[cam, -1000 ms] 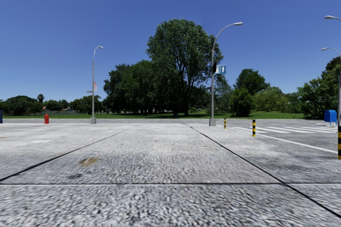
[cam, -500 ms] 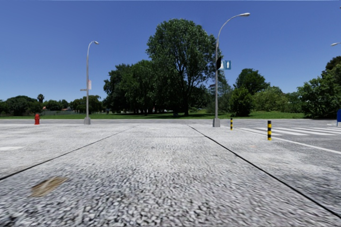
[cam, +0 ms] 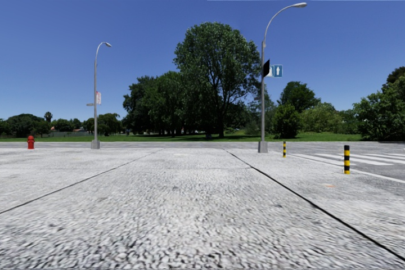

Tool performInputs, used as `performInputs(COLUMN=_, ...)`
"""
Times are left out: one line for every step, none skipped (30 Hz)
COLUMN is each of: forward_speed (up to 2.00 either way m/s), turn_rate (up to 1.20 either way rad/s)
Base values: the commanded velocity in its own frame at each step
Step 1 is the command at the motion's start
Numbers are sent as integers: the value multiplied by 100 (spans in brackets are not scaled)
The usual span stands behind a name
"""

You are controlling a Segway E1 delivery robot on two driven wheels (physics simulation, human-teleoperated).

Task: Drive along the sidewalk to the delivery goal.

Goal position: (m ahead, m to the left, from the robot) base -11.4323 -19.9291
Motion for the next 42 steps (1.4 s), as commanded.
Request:
performInputs(forward_speed=200, turn_rate=0)
performInputs(forward_speed=200, turn_rate=0)
performInputs(forward_speed=200, turn_rate=0)
performInputs(forward_speed=200, turn_rate=0)
performInputs(forward_speed=200, turn_rate=0)
performInputs(forward_speed=200, turn_rate=0)
performInputs(forward_speed=200, turn_rate=0)
performInputs(forward_speed=200, turn_rate=0)
performInputs(forward_speed=200, turn_rate=0)
performInputs(forward_speed=200, turn_rate=0)
performInputs(forward_speed=200, turn_rate=0)
performInputs(forward_speed=200, turn_rate=0)
performInputs(forward_speed=200, turn_rate=0)
performInputs(forward_speed=200, turn_rate=0)
performInputs(forward_speed=200, turn_rate=0)
performInputs(forward_speed=200, turn_rate=0)
performInputs(forward_speed=200, turn_rate=0)
performInputs(forward_speed=200, turn_rate=0)
performInputs(forward_speed=200, turn_rate=0)
performInputs(forward_speed=200, turn_rate=0)
performInputs(forward_speed=200, turn_rate=0)
performInputs(forward_speed=200, turn_rate=0)
performInputs(forward_speed=200, turn_rate=0)
performInputs(forward_speed=200, turn_rate=0)
performInputs(forward_speed=200, turn_rate=0)
performInputs(forward_speed=200, turn_rate=0)
performInputs(forward_speed=200, turn_rate=0)
performInputs(forward_speed=200, turn_rate=0)
performInputs(forward_speed=200, turn_rate=0)
performInputs(forward_speed=200, turn_rate=0)
performInputs(forward_speed=200, turn_rate=0)
performInputs(forward_speed=200, turn_rate=0)
performInputs(forward_speed=200, turn_rate=0)
performInputs(forward_speed=200, turn_rate=0)
performInputs(forward_speed=200, turn_rate=-5)
performInputs(forward_speed=200, turn_rate=-28)
performInputs(forward_speed=200, turn_rate=-39)
performInputs(forward_speed=200, turn_rate=-39)
performInputs(forward_speed=200, turn_rate=-59)
performInputs(forward_speed=200, turn_rate=-73)
performInputs(forward_speed=200, turn_rate=-76)
performInputs(forward_speed=200, turn_rate=-77)
